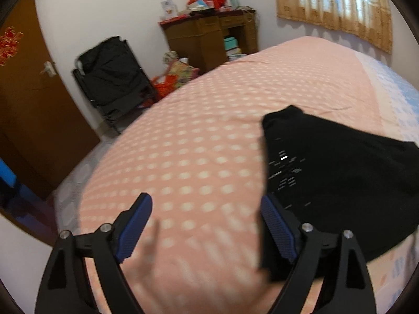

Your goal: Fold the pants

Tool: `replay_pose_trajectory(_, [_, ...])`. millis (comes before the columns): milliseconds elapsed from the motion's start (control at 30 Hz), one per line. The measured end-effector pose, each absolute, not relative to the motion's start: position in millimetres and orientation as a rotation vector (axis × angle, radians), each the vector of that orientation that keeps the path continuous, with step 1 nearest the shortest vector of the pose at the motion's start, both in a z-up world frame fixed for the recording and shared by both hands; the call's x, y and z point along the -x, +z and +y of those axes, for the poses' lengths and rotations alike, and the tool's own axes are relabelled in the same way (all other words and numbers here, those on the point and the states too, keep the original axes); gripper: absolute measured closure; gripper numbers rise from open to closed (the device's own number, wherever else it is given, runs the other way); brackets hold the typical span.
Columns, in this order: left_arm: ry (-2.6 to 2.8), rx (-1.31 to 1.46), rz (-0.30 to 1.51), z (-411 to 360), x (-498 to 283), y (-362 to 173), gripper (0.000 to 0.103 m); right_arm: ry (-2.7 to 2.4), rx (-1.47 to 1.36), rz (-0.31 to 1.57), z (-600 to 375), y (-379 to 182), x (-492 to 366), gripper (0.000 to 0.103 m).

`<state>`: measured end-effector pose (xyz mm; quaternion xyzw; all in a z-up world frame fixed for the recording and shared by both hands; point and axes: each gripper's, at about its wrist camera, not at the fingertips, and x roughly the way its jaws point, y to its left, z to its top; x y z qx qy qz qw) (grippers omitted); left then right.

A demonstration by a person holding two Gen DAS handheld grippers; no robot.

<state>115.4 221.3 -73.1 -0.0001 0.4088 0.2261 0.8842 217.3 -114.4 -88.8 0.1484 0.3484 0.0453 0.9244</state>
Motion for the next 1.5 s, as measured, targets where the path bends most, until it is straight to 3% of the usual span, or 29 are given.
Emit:
replay_pose_trajectory(200, [0.441, 0.059, 0.822, 217.7, -92.3, -66.8, 0.016, 0.059, -0.265, 0.603, -95.4, -52.9, -161.4, 0.041])
replay_pose_trajectory(600, [0.273, 0.051, 0.776, 171.2, -51.1, -60.7, 0.016, 0.000, -0.305, 0.803, -58.8, -60.6, -105.2, 0.041])
replay_pose_trajectory(767, [0.225, 0.050, 0.705, 157.0, -18.9, -47.1, 0.010, -0.154, -0.120, 0.434, -38.2, -28.4, -35.5, 0.041])
replay_pose_trajectory(967, [0.208, -0.003, 0.582, 140.4, 13.9, -18.5, 0.000, -0.164, -0.028, 0.205, -24.2, 6.2, 18.6, 0.041])
replay_pose_trajectory(1067, [0.197, -0.007, 0.529, 135.9, 27.0, -5.8, 0.000, -0.167, -0.035, 0.148, -28.4, 20.1, 31.1, 0.036])
replay_pose_trajectory(1500, [0.217, -0.027, 0.460, 117.4, 45.8, 13.6, 0.000, -0.155, -0.094, 0.067, -33.7, 51.2, 70.9, 0.033])
